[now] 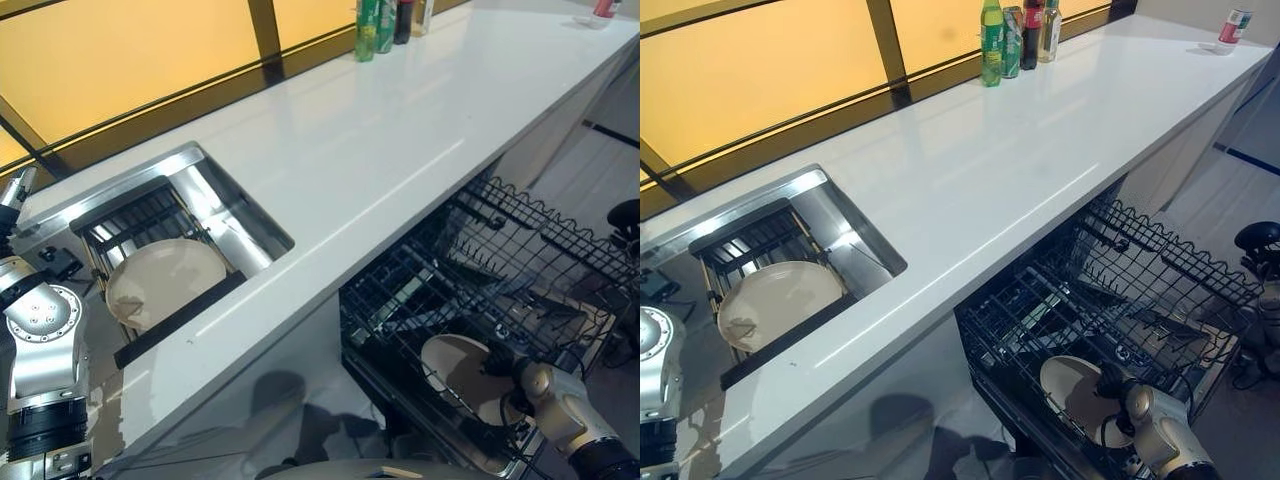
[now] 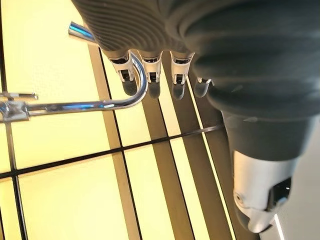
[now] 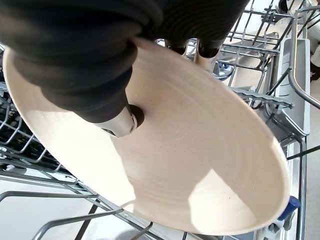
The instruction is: Pick up plates and place into dishwasher.
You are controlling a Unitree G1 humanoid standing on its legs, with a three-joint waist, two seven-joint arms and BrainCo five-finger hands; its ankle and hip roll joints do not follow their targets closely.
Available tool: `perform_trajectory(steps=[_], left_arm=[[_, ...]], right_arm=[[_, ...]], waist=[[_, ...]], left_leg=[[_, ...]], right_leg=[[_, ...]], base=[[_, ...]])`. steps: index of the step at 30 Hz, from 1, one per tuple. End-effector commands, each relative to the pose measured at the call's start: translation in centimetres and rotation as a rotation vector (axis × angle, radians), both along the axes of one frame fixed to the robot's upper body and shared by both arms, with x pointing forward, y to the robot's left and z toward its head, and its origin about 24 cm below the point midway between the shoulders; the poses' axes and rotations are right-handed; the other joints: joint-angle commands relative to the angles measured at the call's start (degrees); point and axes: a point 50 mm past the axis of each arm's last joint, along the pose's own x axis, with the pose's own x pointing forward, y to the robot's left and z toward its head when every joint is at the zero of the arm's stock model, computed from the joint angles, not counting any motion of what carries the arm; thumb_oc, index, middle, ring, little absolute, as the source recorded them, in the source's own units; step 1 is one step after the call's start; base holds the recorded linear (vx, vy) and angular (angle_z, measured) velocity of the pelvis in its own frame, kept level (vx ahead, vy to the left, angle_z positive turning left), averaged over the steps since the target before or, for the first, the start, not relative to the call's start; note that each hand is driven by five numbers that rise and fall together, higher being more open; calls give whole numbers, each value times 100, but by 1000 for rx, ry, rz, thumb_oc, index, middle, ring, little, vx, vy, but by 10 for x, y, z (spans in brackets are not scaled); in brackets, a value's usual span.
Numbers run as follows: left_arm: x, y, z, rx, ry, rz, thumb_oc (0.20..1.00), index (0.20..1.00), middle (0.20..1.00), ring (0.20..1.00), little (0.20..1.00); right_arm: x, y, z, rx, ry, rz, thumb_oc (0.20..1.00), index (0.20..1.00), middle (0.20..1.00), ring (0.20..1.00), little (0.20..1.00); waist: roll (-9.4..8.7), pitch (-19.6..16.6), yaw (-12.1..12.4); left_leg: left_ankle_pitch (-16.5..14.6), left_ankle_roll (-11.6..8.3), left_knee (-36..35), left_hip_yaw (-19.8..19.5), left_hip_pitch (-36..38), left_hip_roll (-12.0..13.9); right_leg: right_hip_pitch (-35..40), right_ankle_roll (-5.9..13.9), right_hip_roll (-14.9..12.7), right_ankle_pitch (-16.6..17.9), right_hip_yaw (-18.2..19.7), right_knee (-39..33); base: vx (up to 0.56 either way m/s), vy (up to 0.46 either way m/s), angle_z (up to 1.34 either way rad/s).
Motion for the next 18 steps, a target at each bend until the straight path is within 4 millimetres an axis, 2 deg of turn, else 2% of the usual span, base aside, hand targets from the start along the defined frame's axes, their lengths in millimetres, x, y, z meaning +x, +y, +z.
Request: perform_trajectory(steps=[1,2,3,9,18], left_arm=[[3,0,26,109,-38,-11,1000,1000,1000,1000,1000],[3,1,26,110,-36,-13,1000,1000,1000,1000,1000],[3,1,26,110,-35,-13,1000,1000,1000,1000,1000],[2,3,25,108,-29,-14,1000,1000,1000,1000,1000],[-1,8,25,107,-12,-13,1000,1000,1000,1000,1000]], right_arm=[[-28,32,-34,104,128,34,253,253,253,253,253],[-27,33,-33,116,113,36,595,595,595,595,595],[-26,34,-32,123,103,36,1000,1000,1000,1000,1000],[-21,41,-23,214,51,30,1000,1000,1000,1000,1000],[-11,29,3,229,-71,12,1000,1000,1000,1000,1000]], waist=[[-166,-210,59],[-172,-225,58],[-178,-236,56],[-206,-309,48],[-276,-451,-3]], left_leg=[[1017,-39,-316,-278,-743,-32],[1011,-39,-322,-276,-732,-33],[1006,-38,-324,-274,-725,-34],[1030,-27,-328,-255,-710,-42],[1003,-14,-361,-228,-605,-37]], right_leg=[[700,230,-224,-1112,-58,523],[714,234,-226,-1109,-61,509],[728,235,-227,-1110,-59,497],[755,228,-219,-1071,-51,469],[830,207,-172,-1098,-5,459]], base=[[11,7,8],[11,8,7],[9,9,6],[-9,6,0],[-4,1,0]])
